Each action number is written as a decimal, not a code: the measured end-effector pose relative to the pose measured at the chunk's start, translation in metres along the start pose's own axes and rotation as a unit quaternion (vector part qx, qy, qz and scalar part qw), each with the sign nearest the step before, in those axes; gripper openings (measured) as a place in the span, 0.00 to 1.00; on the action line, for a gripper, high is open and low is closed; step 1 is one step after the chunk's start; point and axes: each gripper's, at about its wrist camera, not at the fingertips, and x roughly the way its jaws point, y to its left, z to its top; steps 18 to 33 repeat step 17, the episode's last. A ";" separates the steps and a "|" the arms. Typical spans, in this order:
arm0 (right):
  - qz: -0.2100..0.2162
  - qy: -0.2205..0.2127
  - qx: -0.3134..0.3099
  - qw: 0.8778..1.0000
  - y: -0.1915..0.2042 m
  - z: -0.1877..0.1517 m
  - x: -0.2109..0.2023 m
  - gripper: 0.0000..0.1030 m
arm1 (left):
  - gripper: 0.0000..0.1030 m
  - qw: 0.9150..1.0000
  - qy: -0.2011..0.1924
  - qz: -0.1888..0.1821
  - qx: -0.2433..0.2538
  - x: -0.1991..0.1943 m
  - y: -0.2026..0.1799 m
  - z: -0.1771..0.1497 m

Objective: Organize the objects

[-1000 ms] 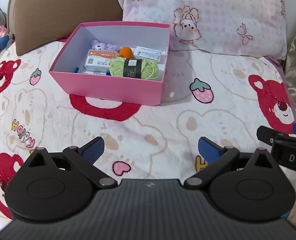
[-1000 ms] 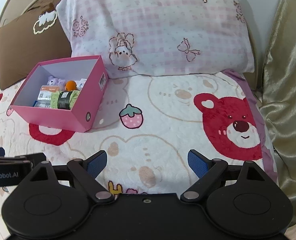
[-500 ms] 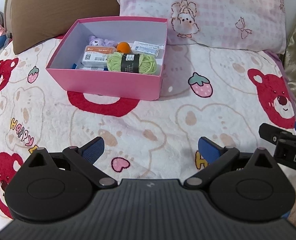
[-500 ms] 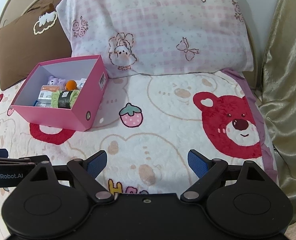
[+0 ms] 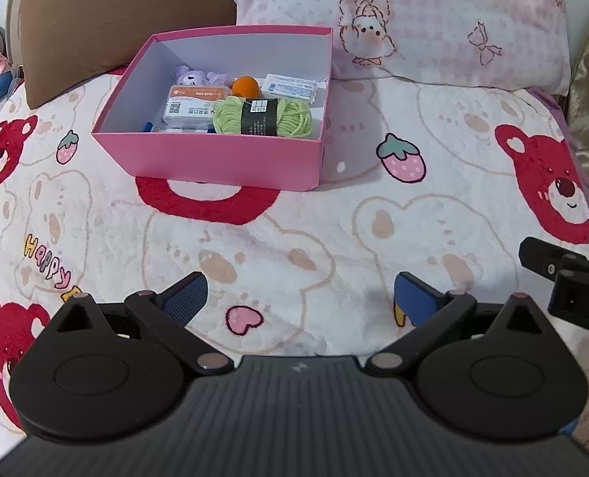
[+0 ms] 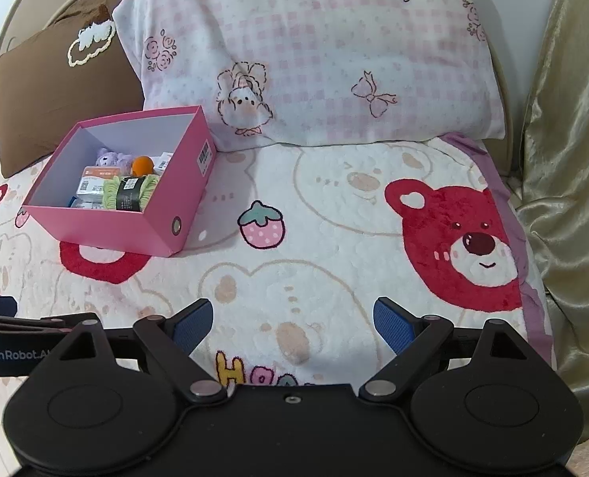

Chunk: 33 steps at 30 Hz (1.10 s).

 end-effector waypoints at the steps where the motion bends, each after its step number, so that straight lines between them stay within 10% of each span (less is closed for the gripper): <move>1: 0.000 0.000 -0.001 1.000 -0.001 0.000 0.000 0.88 | 0.99 1.000 0.000 0.000 -0.001 0.000 0.001 0.000; 33: 0.024 0.008 0.001 1.000 0.001 -0.003 -0.003 0.88 | 0.99 1.000 -0.001 0.002 -0.001 -0.001 0.001 0.000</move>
